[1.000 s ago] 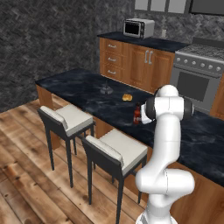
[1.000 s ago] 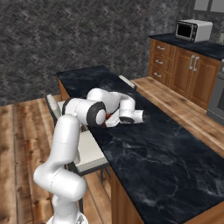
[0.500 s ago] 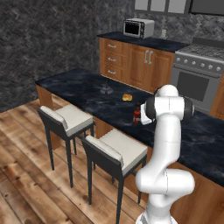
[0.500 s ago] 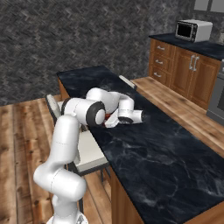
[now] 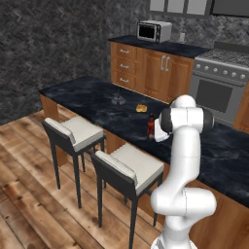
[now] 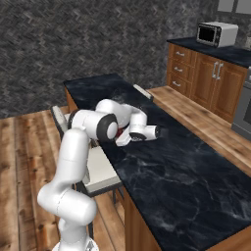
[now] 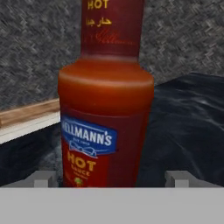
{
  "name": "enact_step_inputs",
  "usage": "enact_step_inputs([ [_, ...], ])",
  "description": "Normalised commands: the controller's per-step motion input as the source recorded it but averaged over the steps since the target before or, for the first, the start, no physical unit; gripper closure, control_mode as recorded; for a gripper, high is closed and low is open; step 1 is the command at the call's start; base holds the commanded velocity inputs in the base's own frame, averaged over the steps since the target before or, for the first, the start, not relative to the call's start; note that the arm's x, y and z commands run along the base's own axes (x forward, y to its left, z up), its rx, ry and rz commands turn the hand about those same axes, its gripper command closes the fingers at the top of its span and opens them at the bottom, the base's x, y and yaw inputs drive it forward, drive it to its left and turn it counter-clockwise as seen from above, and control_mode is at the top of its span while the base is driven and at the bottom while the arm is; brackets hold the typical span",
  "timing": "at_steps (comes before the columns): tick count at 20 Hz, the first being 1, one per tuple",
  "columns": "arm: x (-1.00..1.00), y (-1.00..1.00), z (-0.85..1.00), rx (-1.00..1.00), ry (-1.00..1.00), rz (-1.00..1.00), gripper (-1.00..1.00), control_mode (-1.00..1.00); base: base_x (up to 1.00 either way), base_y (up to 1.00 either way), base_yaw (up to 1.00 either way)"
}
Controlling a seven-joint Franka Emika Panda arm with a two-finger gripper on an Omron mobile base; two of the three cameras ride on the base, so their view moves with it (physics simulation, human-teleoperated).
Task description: Move the condiment bottle and ketchup from the cabinet to the dining counter.
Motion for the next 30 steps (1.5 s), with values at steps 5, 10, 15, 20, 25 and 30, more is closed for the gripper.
enact_step_inputs([
  [5, 0.00, -0.04, -0.17, -0.02, -0.01, 0.00, -1.00, -1.00, 0.00, 0.00, 0.00],
  [10, 0.01, -0.15, -0.04, 0.00, -0.01, 0.00, -1.00, -1.00, 0.00, 0.00, 0.00],
  [15, -0.03, -0.25, 0.00, 0.00, 0.00, 0.00, -1.00, -1.00, 0.00, 0.00, 0.00],
  [20, -0.19, -0.21, 0.01, 0.00, 0.00, 0.00, -1.00, -1.00, 0.00, 0.00, 0.00],
  [25, -0.30, -0.22, 0.19, 0.00, 0.00, 0.00, -1.00, -1.00, 0.00, 0.00, 0.00],
  [30, -0.49, -0.16, 0.45, 0.00, 0.02, -0.01, -1.00, -1.00, 0.00, 0.00, 0.00],
])
